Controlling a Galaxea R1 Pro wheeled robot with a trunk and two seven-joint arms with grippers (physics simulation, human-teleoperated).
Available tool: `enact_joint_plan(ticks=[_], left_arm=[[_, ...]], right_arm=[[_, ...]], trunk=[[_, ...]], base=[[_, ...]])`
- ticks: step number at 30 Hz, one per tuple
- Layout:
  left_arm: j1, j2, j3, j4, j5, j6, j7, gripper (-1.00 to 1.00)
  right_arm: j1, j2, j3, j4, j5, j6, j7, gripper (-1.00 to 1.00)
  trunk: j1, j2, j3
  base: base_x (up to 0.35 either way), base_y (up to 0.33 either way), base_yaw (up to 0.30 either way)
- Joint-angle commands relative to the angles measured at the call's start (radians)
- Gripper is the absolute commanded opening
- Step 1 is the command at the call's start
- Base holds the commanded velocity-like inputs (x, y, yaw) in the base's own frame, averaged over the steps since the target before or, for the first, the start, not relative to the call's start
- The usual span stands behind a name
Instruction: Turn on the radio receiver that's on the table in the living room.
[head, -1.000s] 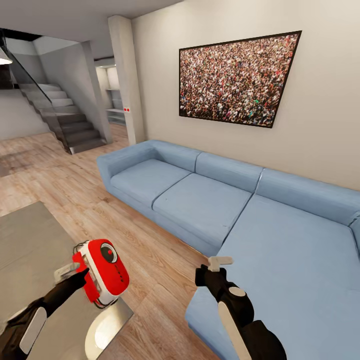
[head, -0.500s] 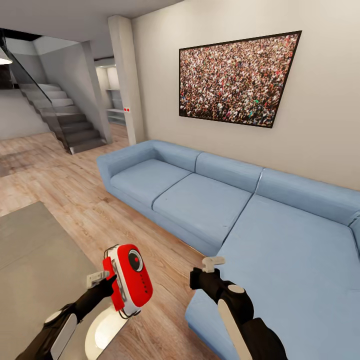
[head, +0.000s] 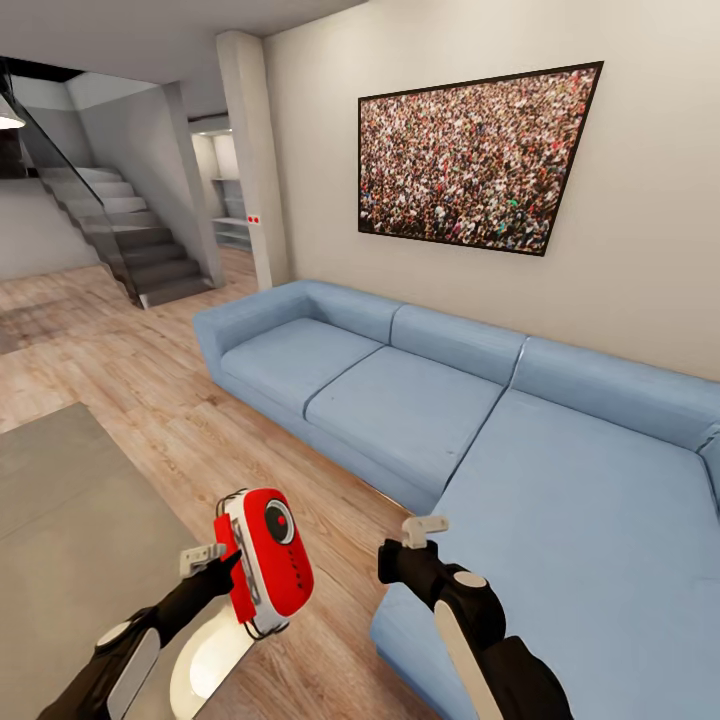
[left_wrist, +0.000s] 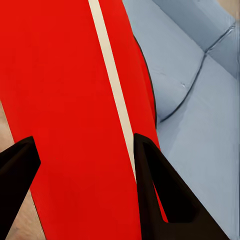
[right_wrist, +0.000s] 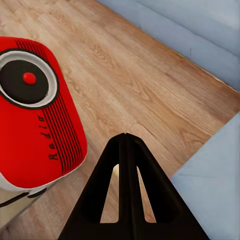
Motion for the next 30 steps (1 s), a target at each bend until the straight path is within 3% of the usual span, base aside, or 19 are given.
enact_joint_plan(ticks=[1,6,12,17,19,23,30], left_arm=[[0.000,0.002,0.001,0.000,0.002,-0.006,-0.005,-1.00],[0.000,0.014,0.006,0.005,-0.001,-0.020,-0.060,-1.00],[-0.001,0.014,-0.014,0.052,-0.003,-0.085,-0.085,-1.00],[-0.003,0.013,-0.040,0.067,-0.005,-0.102,-0.086,-1.00],[-0.003,0.010,-0.045,0.068,-0.025,-0.103,-0.086,-1.00],[-0.003,0.002,-0.044,0.069,-0.129,-0.110,-0.085,-1.00],[-0.003,0.001,-0.044,0.069,-0.151,-0.111,-0.085,-1.00]], right_arm=[[0.000,0.000,0.000,0.000,0.000,0.000,0.000,-1.00],[0.000,0.000,-0.001,-0.001,0.001,0.000,0.004,-1.00],[-0.013,0.000,-0.001,-0.004,0.004,0.003,0.099,-1.00],[-0.046,0.001,-0.001,-0.007,0.004,0.081,0.120,-1.00],[-0.076,0.012,0.000,-0.008,0.004,0.104,0.122,-1.00],[-0.122,0.038,0.001,-0.008,0.004,0.156,0.122,-1.00],[-0.147,0.044,0.000,-0.009,0.003,0.205,0.124,-1.00]], trunk=[[0.000,0.000,0.000],[0.000,0.000,0.000],[0.000,0.000,0.000],[0.000,0.000,0.000],[0.000,0.000,0.000],[0.000,0.000,0.000],[0.000,0.000,0.000]], base=[[0.000,0.000,0.000],[0.000,0.000,0.000],[0.000,0.000,0.000],[0.000,0.000,0.000],[0.000,0.000,0.000],[0.000,0.000,0.000],[0.000,0.000,0.000]])
